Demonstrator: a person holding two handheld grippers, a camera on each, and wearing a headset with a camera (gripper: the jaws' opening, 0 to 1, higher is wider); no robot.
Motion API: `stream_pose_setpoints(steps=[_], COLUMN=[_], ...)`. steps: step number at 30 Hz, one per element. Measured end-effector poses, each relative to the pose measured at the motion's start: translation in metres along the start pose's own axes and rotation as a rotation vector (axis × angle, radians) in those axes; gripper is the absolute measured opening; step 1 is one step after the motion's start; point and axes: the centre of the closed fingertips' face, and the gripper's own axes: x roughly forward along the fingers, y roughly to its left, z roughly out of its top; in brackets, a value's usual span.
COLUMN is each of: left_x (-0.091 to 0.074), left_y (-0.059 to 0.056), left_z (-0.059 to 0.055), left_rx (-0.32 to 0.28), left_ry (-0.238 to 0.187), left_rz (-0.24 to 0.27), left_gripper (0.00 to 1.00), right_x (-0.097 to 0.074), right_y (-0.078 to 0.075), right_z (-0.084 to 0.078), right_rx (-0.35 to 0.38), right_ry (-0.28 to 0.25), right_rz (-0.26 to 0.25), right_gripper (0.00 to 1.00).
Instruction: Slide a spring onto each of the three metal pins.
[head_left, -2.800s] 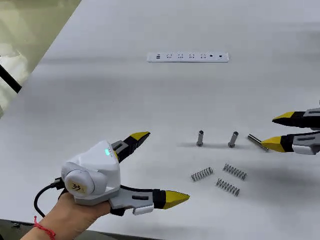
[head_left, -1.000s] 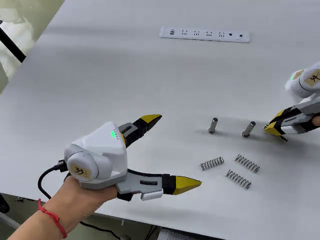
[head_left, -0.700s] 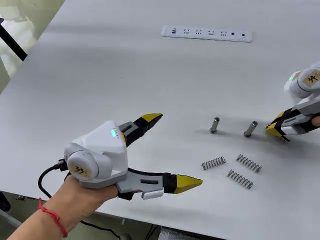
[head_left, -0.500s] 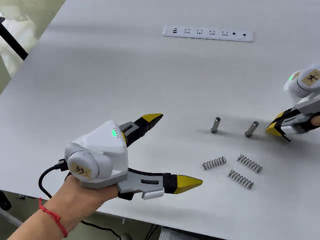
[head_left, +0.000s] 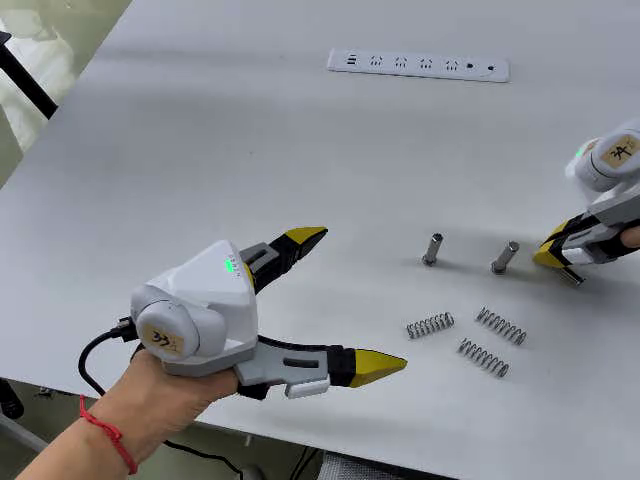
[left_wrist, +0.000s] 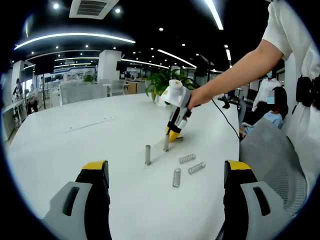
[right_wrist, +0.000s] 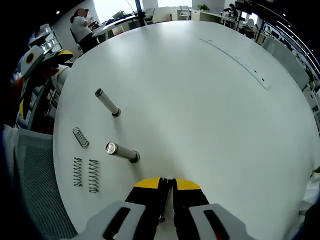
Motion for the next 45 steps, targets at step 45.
stream_pose_setpoints(steps=[45], left_x=[0.001], left_y=[-0.001], left_z=[0.001], left_rx=[0.005], left_ry=[-0.006], left_rz=[-0.009], left_gripper=[0.94], right_x=[-0.021], right_y=[0.004], right_z=[0.0], right_rx=[0.009], right_ry=[-0.069], right_rz=[-0.02], right_gripper=[0.04])
